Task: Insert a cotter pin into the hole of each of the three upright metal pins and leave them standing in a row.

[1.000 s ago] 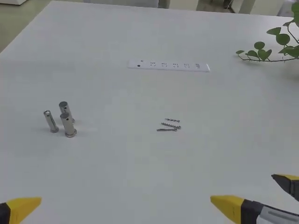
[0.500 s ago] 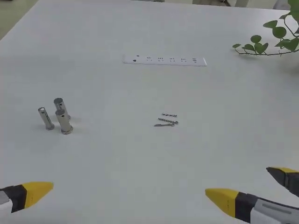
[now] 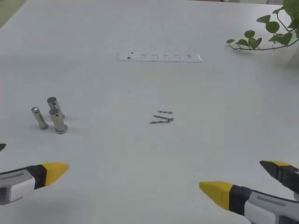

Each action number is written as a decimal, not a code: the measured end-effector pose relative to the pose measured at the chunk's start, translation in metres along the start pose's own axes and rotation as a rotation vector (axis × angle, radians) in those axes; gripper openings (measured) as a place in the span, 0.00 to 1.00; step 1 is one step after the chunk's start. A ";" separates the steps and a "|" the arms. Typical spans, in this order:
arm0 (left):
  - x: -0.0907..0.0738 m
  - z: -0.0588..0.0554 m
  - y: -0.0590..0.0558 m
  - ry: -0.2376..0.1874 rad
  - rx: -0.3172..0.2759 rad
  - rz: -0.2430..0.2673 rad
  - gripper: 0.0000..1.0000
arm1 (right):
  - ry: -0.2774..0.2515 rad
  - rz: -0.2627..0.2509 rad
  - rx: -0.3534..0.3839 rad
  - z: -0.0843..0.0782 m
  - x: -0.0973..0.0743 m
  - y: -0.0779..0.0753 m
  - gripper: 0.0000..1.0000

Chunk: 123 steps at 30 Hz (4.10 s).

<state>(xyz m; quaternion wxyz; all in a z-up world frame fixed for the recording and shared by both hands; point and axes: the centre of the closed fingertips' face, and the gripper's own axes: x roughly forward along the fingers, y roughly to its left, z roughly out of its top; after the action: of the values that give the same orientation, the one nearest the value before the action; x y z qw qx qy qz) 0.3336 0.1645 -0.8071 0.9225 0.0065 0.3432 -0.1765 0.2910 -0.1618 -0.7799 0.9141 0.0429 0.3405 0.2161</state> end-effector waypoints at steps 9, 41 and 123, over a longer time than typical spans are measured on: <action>0.009 0.003 0.006 -0.004 -0.009 -0.034 0.81 | -0.001 -0.024 0.010 -0.002 -0.004 -0.004 0.93; 0.033 0.021 0.008 0.048 0.066 -0.070 0.63 | 0.039 0.004 0.014 -0.010 -0.003 0.003 0.93; 0.098 0.032 0.038 0.019 0.050 0.073 0.12 | 0.067 0.020 0.013 -0.020 0.000 0.002 0.87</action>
<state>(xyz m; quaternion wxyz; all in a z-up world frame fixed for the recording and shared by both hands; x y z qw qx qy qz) 0.4349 0.1639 -0.8490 0.9245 0.0438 0.3471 -0.1511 0.2775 -0.1612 -0.7949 0.8997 0.0451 0.3718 0.2244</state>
